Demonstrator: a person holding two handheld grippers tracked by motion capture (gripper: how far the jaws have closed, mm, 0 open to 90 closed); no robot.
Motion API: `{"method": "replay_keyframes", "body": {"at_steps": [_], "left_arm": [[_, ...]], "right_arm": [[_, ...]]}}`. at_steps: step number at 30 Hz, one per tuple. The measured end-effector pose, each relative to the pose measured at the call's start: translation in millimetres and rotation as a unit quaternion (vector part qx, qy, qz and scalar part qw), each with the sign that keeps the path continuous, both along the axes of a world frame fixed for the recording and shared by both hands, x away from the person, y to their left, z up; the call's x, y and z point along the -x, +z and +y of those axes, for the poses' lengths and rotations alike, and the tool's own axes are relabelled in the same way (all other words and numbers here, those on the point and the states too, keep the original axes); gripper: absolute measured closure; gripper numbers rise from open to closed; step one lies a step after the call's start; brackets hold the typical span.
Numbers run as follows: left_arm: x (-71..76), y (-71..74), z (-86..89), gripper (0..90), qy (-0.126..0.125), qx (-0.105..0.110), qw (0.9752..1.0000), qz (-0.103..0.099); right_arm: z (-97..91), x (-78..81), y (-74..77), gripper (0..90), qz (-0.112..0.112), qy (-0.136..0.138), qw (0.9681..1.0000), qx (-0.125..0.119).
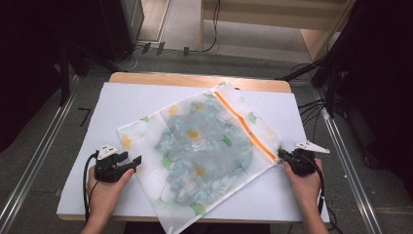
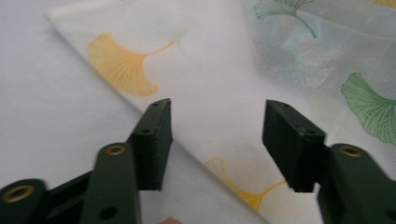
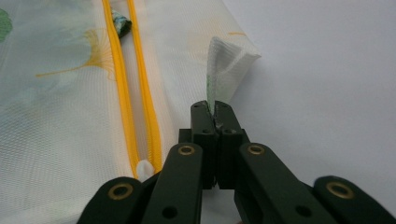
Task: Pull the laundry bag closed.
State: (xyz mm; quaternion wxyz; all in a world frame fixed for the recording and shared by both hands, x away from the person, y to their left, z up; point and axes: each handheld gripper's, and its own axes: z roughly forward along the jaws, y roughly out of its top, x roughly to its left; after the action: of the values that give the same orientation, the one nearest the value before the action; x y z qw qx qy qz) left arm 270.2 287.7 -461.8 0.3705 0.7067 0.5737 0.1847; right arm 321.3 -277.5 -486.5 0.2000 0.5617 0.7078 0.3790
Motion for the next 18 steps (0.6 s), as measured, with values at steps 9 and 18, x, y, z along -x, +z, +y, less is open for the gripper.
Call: {"method": "replay_keyframes", "body": {"at_steps": [9,18], "left_arm": [[-1.4,-3.6,-24.8,31.9,0.013,-0.099,0.9949,0.014],[-2.0,-0.9,-26.7,48.3,-0.002,-0.112,0.9936,0.017]], "right_arm": [[0.6,1.0,-1.0,90.0,-0.003,0.003,1.0,-0.009],[2.1,1.8,-1.5,90.0,-0.01,0.007,0.9999,-0.007]]}}
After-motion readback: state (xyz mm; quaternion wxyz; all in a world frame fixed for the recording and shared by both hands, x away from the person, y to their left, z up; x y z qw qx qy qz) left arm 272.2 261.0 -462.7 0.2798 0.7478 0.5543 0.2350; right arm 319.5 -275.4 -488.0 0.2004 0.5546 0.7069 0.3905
